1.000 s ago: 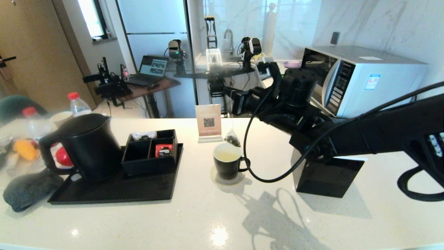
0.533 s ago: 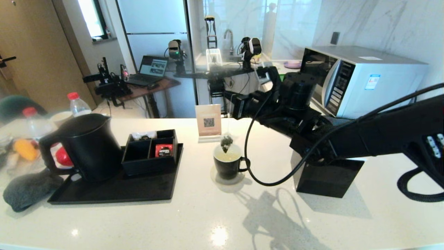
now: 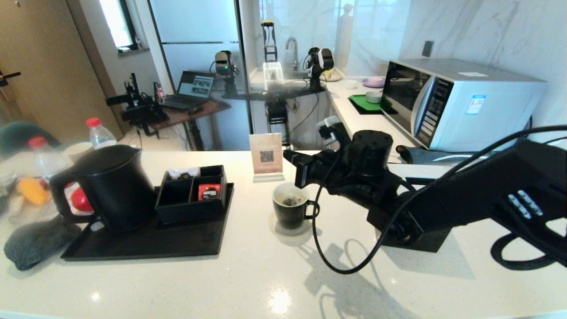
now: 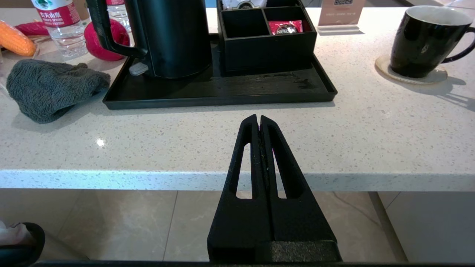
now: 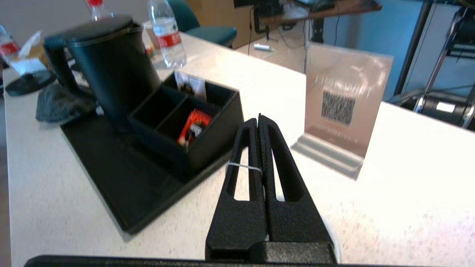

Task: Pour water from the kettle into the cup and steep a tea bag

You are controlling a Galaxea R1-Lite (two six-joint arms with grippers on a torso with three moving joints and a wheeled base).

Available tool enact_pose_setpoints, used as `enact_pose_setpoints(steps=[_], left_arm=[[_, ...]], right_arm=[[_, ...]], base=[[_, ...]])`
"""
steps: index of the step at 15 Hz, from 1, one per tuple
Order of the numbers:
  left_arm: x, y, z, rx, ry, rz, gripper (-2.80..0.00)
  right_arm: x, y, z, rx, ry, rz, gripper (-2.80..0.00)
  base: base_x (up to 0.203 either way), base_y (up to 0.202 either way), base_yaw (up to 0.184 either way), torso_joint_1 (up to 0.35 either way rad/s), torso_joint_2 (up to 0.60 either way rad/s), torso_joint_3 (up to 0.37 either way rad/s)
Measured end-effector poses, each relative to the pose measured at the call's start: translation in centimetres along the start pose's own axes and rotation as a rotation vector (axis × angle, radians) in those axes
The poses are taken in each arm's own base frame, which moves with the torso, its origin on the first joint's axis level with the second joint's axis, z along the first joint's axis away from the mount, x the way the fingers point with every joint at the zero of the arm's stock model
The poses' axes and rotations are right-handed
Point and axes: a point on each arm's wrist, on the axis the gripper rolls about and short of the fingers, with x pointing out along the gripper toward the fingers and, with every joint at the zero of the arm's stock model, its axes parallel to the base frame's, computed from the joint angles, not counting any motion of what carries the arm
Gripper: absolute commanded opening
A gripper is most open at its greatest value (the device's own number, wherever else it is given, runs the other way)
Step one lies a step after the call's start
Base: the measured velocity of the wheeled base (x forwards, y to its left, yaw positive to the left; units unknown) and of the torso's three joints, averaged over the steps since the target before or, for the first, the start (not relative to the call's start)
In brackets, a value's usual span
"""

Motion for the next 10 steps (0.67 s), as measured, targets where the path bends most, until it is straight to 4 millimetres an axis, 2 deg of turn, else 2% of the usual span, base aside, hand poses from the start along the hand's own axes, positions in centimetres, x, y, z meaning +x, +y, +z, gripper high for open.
enact_pose_setpoints(steps=[6,10], left_arm=[[0.0,0.0,0.0,0.001,0.000,-0.001,-2.80],[0.0,0.0,0.0,0.001,0.000,-0.001,-2.80]], right_arm=[[-0.2,0.0,-2.6,0.021,0.073,-0.003,-2.80],[0.1,0.7,-2.5,0.020,0.069,0.013,-2.80]], base=[[0.000,0.000,0.000,0.000,0.00,0.000],[0.000,0.000,0.000,0.000,0.00,0.000]])
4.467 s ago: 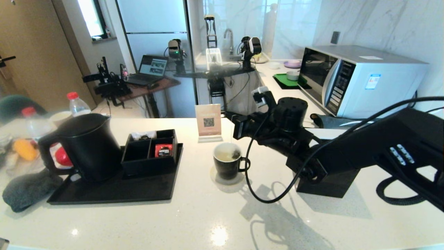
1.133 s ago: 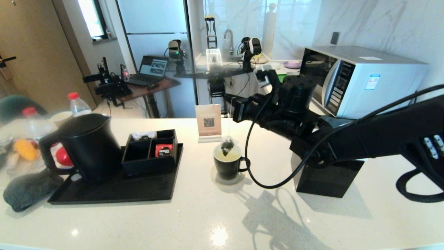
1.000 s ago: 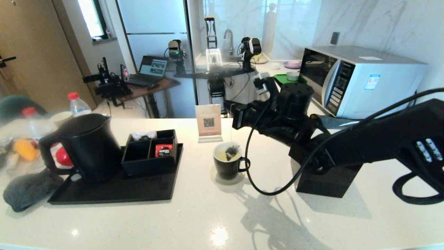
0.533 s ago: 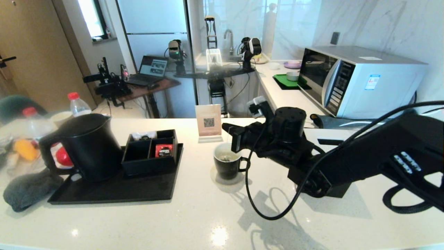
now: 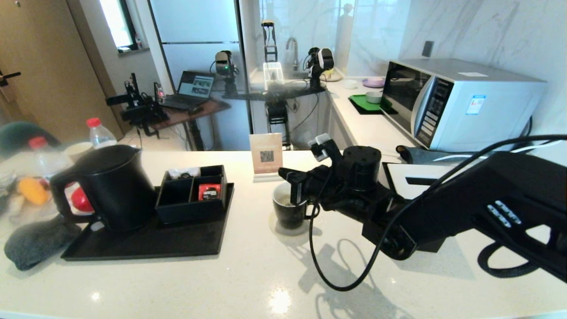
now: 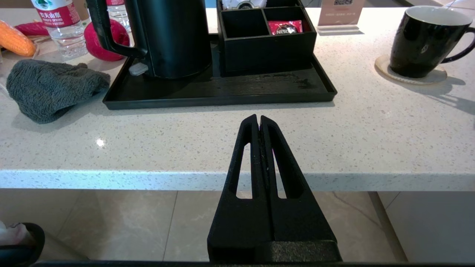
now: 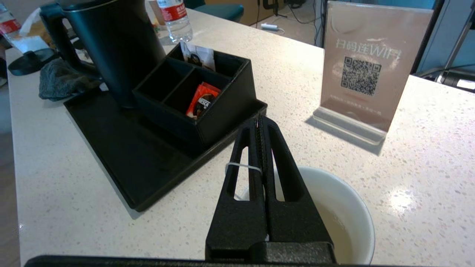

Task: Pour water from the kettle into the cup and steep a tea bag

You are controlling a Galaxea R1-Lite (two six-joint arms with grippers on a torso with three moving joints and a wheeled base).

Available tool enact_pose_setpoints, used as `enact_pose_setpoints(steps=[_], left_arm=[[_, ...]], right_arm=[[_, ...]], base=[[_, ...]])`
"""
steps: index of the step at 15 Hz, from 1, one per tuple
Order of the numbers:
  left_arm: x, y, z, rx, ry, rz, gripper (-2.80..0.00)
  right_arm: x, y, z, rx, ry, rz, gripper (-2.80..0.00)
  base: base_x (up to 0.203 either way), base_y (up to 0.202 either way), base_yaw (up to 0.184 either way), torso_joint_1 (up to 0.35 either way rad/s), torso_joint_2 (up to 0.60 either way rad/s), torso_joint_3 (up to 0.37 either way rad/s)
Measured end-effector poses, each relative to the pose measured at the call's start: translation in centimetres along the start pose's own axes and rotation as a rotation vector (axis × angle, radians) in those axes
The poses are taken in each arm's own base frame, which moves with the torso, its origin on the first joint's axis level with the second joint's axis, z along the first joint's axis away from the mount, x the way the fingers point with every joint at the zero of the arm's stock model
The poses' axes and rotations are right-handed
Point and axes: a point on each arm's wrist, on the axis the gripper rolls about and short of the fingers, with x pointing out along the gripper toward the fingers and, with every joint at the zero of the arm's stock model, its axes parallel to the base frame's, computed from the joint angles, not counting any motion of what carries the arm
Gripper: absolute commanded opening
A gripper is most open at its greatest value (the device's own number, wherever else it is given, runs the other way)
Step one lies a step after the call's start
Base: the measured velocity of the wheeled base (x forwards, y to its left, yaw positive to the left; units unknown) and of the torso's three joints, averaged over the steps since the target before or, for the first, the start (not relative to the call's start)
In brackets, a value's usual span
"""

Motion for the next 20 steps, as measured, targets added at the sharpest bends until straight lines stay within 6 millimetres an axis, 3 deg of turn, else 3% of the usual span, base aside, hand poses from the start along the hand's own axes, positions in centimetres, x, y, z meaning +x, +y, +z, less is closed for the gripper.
enact_pose_setpoints(steps=[12,20], left_arm=[[0.0,0.0,0.0,0.000,-0.001,0.000,-2.80],[0.0,0.0,0.0,0.000,0.000,0.000,-2.80]], right_arm=[[-1.4,1.1,5.9,-0.023,-0.080,0.007,-2.80],[-2.1,1.7,6.4,-0.043,-0.082,0.014,-2.80]], base=[[0.000,0.000,0.000,0.000,0.00,0.000],[0.000,0.000,0.000,0.000,0.00,0.000]])
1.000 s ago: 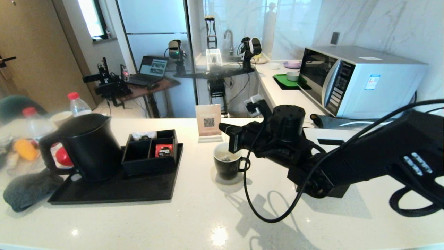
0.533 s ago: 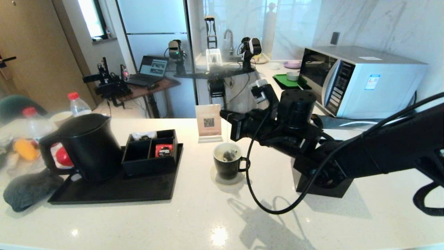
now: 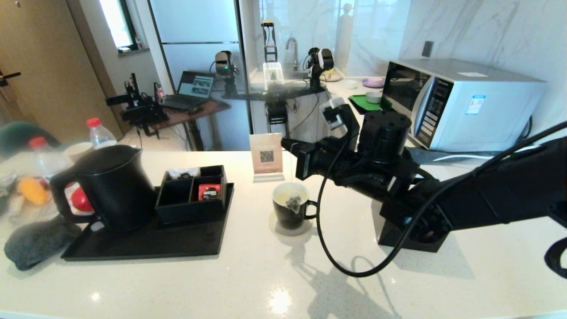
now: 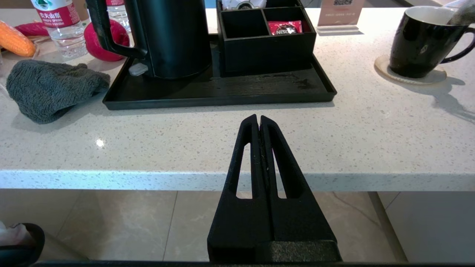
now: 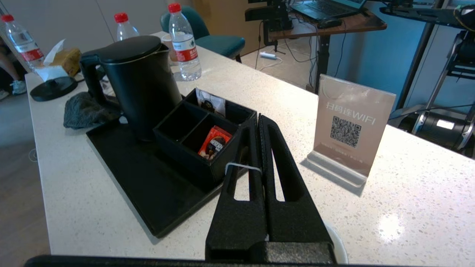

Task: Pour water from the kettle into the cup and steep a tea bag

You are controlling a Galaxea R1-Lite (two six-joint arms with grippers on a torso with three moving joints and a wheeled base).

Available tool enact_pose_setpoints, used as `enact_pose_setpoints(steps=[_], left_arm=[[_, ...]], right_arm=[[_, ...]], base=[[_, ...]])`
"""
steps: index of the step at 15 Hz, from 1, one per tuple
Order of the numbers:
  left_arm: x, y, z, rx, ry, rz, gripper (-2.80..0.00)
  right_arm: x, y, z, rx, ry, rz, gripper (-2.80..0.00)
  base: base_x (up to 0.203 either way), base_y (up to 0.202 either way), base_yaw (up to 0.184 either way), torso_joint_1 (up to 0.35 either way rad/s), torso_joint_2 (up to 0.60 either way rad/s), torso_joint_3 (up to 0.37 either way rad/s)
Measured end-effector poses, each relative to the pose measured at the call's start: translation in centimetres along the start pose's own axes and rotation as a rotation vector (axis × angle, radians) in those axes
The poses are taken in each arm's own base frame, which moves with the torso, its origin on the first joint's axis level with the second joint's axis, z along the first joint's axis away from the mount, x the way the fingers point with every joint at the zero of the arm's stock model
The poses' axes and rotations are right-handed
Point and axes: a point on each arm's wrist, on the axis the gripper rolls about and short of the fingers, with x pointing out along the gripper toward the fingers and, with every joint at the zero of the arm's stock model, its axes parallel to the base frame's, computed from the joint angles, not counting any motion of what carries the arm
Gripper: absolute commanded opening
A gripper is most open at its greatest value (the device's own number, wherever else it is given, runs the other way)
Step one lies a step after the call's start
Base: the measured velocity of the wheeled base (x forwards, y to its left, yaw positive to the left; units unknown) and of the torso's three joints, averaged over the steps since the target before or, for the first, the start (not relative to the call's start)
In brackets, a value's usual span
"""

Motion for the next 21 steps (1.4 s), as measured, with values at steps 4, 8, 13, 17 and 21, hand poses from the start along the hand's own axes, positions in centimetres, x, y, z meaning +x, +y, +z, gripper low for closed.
enact_pose_setpoints(steps=[4,8,13,17,21], left_arm=[[0.0,0.0,0.0,-0.001,0.000,0.000,-2.80],[0.0,0.0,0.0,-0.001,0.000,0.000,-2.80],[0.0,0.0,0.0,-0.001,0.000,0.000,-2.80],[0.0,0.0,0.0,-0.001,0.000,0.000,-2.80],[0.0,0.0,0.0,-0.001,0.000,0.000,-2.80]], right_arm=[[-0.4,0.1,-0.1,-0.002,0.009,0.000,-2.80],[-0.5,0.1,0.2,-0.004,0.005,-0.002,-2.80],[-1.2,0.2,0.0,-0.007,0.017,-0.021,-2.80],[-1.5,0.2,-0.2,-0.013,0.025,-0.023,-2.80],[-1.7,0.2,0.1,-0.014,0.018,-0.027,-2.80]], base=[[0.000,0.000,0.000,0.000,0.00,0.000],[0.000,0.000,0.000,0.000,0.00,0.000],[0.000,0.000,0.000,0.000,0.00,0.000],[0.000,0.000,0.000,0.000,0.00,0.000],[0.000,0.000,0.000,0.000,0.00,0.000]])
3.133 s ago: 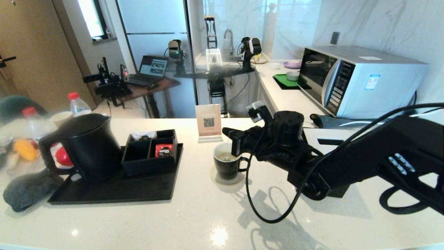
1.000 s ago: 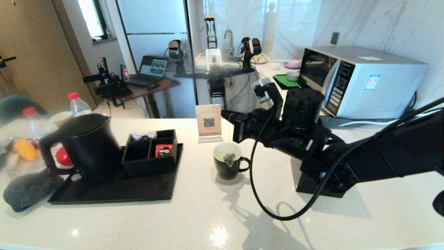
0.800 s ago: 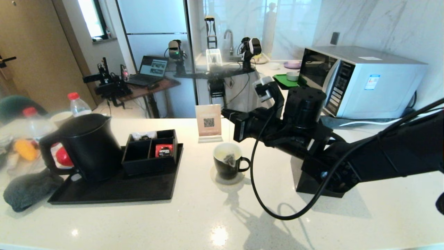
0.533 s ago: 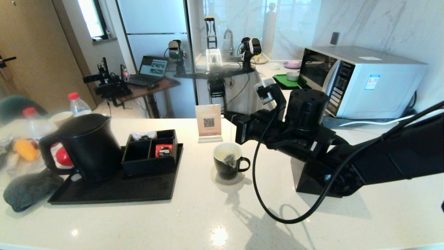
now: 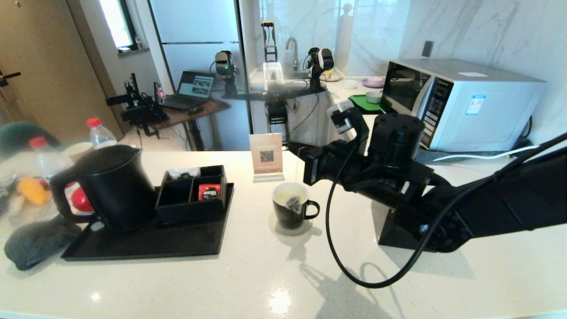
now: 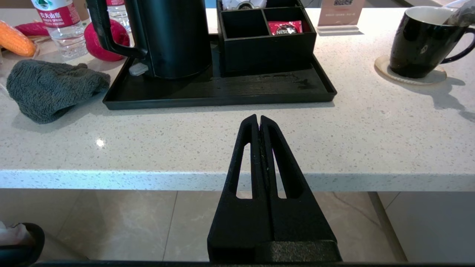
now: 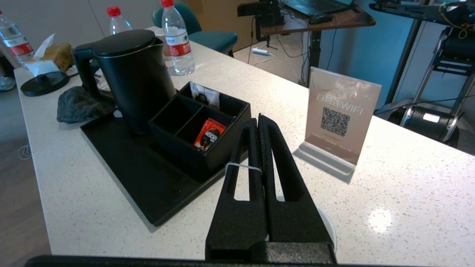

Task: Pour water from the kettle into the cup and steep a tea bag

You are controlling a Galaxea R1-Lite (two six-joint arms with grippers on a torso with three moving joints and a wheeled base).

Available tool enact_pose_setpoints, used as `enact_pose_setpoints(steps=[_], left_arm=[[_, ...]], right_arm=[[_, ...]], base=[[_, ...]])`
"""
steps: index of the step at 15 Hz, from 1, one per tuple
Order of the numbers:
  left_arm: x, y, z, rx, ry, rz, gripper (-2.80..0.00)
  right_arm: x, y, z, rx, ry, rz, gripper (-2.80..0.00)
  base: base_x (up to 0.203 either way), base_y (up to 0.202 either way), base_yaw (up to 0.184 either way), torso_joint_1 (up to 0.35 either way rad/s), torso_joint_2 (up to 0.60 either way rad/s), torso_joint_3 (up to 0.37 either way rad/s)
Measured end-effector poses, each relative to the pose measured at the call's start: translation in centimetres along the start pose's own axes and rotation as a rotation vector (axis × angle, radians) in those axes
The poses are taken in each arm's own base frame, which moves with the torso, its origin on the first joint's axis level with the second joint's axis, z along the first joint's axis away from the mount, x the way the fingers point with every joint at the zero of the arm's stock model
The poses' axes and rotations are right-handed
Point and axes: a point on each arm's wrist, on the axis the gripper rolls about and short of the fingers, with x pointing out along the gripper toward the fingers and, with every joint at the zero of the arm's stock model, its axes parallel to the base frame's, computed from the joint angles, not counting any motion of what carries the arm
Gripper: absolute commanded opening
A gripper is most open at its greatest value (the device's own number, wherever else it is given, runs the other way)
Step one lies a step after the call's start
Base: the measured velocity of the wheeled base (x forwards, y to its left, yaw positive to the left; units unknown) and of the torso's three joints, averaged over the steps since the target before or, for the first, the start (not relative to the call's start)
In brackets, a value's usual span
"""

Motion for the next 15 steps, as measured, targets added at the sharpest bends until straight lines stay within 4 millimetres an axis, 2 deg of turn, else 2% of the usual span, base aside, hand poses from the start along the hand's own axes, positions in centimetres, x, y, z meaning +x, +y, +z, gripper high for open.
enact_pose_setpoints(steps=[3,9,15], left_arm=[[0.0,0.0,0.0,0.001,0.000,0.000,-2.80],[0.0,0.0,0.0,0.001,0.000,0.000,-2.80],[0.0,0.0,0.0,0.000,0.000,0.000,-2.80]], right_arm=[[-0.4,-0.3,1.0,-0.005,-0.020,-0.016,-2.80],[-2.7,-2.1,4.5,-0.023,-0.077,-0.076,-2.80],[-6.2,-6.0,7.6,-0.042,-0.102,-0.215,-2.80]], base=[[0.000,0.000,0.000,0.000,0.00,0.000],[0.000,0.000,0.000,0.000,0.00,0.000],[0.000,0.000,0.000,0.000,0.00,0.000]])
